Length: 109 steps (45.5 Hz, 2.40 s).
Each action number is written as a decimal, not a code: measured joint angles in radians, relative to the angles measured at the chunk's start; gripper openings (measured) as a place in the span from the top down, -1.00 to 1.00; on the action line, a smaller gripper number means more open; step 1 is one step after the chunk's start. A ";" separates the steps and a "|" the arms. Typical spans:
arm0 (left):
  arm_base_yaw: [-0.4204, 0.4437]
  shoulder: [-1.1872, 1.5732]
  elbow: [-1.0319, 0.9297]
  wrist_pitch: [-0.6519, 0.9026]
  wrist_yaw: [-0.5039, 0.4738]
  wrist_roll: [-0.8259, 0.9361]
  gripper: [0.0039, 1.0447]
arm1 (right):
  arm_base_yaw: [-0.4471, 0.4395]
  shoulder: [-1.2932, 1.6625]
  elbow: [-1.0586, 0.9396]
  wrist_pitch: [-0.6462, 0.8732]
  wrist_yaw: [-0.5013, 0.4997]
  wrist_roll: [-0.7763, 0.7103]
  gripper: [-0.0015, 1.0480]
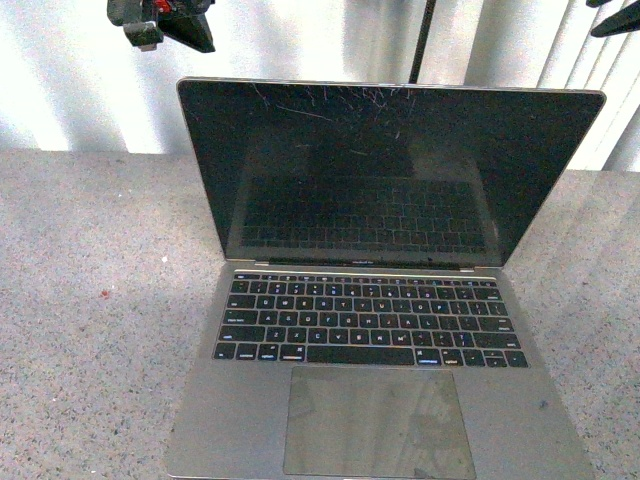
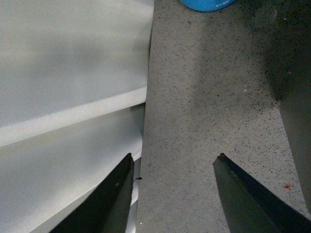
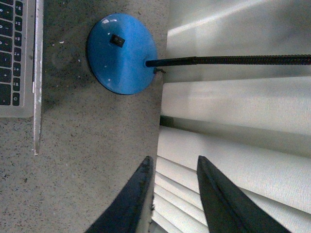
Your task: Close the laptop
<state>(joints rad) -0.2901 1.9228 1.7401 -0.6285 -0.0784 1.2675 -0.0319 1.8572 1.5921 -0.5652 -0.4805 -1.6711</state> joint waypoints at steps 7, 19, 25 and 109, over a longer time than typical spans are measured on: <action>0.007 -0.005 -0.020 -0.009 0.000 -0.004 0.60 | 0.010 0.000 -0.018 0.000 0.001 -0.003 0.95; 0.007 -0.013 -0.023 -0.033 -0.047 0.011 0.94 | 0.026 0.000 -0.053 -0.001 0.008 0.004 0.94; -0.002 -0.013 -0.022 -0.051 -0.074 0.021 0.94 | 0.031 0.000 -0.063 0.002 0.009 0.011 0.94; -0.143 -0.016 -0.154 -0.008 -0.083 -0.011 0.94 | 0.056 0.000 -0.125 -0.113 0.006 0.035 0.94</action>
<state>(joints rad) -0.4328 1.9068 1.5864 -0.6365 -0.1612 1.2568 0.0246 1.8572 1.4670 -0.6777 -0.4740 -1.6356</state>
